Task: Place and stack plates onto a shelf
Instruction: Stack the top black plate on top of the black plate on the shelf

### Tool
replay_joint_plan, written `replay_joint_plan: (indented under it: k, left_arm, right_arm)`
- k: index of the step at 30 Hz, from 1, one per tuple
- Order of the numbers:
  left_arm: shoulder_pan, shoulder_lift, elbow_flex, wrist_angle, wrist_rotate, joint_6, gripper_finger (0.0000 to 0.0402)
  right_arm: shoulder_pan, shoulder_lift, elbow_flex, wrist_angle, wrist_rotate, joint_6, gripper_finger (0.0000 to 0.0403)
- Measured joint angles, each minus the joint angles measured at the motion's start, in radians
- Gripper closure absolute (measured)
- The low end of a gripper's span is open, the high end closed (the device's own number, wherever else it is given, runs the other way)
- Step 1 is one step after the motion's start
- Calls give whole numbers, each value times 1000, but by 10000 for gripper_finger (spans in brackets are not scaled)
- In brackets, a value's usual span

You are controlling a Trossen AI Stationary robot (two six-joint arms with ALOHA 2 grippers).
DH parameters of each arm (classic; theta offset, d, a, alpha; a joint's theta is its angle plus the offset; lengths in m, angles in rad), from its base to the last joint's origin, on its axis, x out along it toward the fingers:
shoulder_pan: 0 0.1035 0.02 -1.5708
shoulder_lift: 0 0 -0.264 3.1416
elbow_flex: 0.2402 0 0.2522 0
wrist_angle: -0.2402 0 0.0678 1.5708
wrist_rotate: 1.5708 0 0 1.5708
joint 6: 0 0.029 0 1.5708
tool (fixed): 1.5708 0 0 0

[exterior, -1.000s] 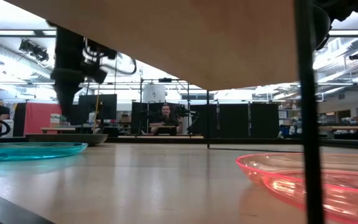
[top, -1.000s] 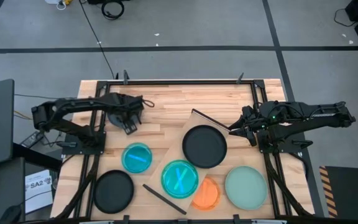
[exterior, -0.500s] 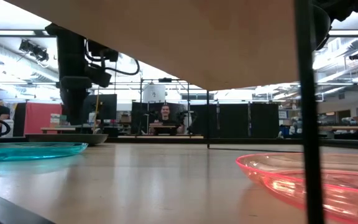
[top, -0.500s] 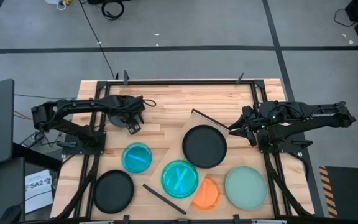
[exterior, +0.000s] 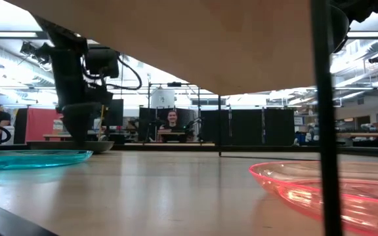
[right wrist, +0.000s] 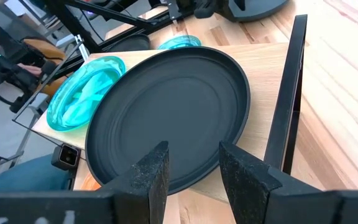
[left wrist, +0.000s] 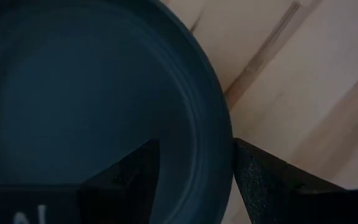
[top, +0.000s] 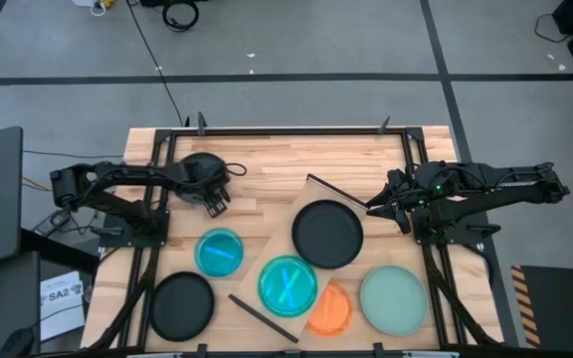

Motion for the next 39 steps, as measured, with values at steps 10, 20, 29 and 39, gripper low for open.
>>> replay_joint_plan:
  k: [10,20,29,39]
  left_arm:
    - [-1,-1,-71,82,-21,-1,240]
    - [-2,-2,-72,89,-42,3,338]
    - [0,-2,54,-28,-79,21,367]
    - [-10,-1,339,-171,-79,123,383]
  right_arm:
    - [0,0,0,0,0,0,258]
    - [0,0,0,0,0,0,258]
    - [0,0,0,15,0,14,258]
    - [0,10,0,123,12,10,258]
